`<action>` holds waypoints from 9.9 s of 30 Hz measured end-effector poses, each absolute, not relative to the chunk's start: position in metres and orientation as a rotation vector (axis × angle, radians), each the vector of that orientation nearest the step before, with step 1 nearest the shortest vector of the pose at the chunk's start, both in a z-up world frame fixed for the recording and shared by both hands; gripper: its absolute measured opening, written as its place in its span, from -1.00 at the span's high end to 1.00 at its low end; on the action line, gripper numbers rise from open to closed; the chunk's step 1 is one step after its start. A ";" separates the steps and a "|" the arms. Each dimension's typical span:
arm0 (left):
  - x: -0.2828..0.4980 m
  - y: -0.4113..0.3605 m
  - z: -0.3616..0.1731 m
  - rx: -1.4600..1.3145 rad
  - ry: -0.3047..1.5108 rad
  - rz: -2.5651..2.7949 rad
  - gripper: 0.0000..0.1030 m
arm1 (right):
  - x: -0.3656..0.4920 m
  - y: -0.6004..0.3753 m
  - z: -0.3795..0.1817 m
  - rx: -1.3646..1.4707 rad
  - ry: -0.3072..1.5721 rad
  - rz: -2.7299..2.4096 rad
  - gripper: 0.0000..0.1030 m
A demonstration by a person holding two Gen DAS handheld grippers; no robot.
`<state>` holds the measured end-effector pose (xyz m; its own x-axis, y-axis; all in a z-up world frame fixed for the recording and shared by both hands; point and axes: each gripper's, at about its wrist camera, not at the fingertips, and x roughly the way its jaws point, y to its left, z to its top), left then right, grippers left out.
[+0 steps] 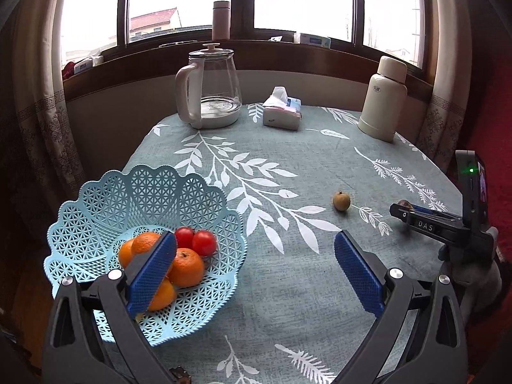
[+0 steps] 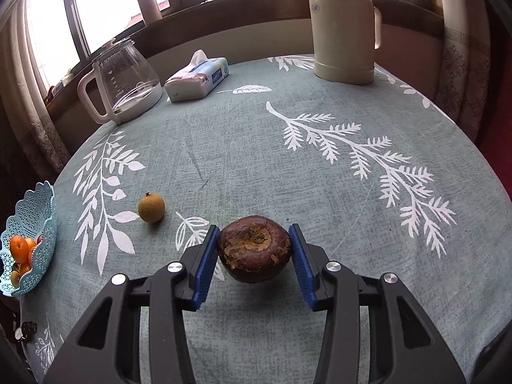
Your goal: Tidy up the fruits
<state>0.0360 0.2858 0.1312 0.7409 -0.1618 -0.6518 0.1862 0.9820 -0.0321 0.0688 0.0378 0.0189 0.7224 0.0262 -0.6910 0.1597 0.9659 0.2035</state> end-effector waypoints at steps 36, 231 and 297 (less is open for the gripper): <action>0.152 0.151 0.050 0.158 0.931 -0.360 0.30 | 0.070 0.028 0.011 0.328 0.769 -0.071 0.13; -0.038 0.445 0.148 -0.085 0.518 0.210 -0.94 | 0.018 0.300 0.074 -0.140 0.673 0.465 -0.56; -0.032 0.407 0.131 0.226 0.558 0.262 -0.95 | -0.006 0.301 0.080 -0.325 0.510 0.293 -0.90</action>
